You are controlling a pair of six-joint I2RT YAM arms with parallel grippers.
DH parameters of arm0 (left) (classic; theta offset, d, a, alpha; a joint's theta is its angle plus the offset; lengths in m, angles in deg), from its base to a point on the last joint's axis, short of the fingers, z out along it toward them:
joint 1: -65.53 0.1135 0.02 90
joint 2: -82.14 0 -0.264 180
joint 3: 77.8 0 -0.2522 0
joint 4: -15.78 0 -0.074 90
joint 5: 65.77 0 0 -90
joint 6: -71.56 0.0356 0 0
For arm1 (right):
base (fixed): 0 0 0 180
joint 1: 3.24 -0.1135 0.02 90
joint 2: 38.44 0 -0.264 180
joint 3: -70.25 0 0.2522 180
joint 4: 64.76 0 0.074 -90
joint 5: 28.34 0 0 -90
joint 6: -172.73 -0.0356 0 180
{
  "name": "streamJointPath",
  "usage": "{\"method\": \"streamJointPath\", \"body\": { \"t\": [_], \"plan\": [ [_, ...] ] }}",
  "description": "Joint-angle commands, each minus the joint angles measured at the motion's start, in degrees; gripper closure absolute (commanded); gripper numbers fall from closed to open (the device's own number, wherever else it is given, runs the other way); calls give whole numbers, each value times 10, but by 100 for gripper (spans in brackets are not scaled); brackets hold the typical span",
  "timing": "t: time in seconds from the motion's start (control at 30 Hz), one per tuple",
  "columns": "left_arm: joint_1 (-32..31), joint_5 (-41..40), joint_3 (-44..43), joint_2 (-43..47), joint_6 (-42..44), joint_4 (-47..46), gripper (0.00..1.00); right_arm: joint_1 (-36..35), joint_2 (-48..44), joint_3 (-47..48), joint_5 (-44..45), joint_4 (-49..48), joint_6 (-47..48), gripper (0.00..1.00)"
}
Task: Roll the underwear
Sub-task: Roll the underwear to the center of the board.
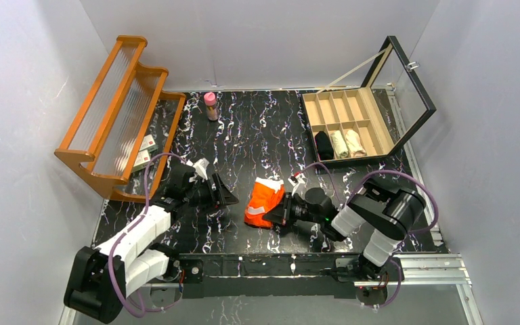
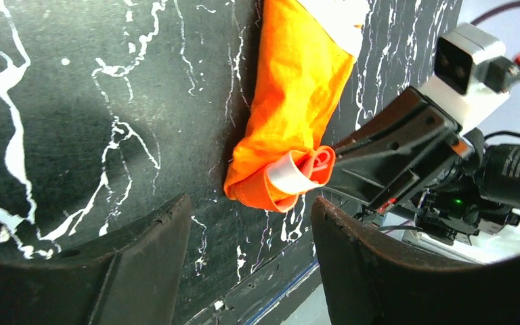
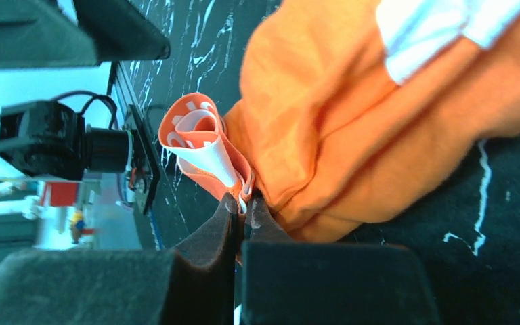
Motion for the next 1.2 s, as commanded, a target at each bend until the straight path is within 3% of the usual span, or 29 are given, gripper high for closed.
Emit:
{"method": "streamJointPath", "body": {
  "t": [0.0, 0.27, 0.6, 0.7, 0.8, 0.93, 1.17],
  "plan": [
    [-22, 16, 0, -16, 17, -35, 37, 20, -20, 28, -15, 162, -97, 99],
    [-120, -21, -17, -87, 46, -65, 35, 61, 23, 29, -59, 192, -195, 99],
    [-149, -32, -20, -163, 42, -129, 33, 86, 52, 61, -102, 266, -200, 99],
    [-151, -29, -7, -201, 17, -188, 34, 89, 51, 72, -108, 292, -186, 96],
    [-152, -33, 4, -238, -9, -223, 44, 95, 47, 73, -113, 301, -181, 95],
    [-162, -73, 7, -252, -3, -202, 63, 105, 41, 68, -120, 294, -175, 88],
    [-179, -121, -14, -267, 2, -174, 82, 107, 12, 80, -162, 260, -113, 59]
  ]
}}
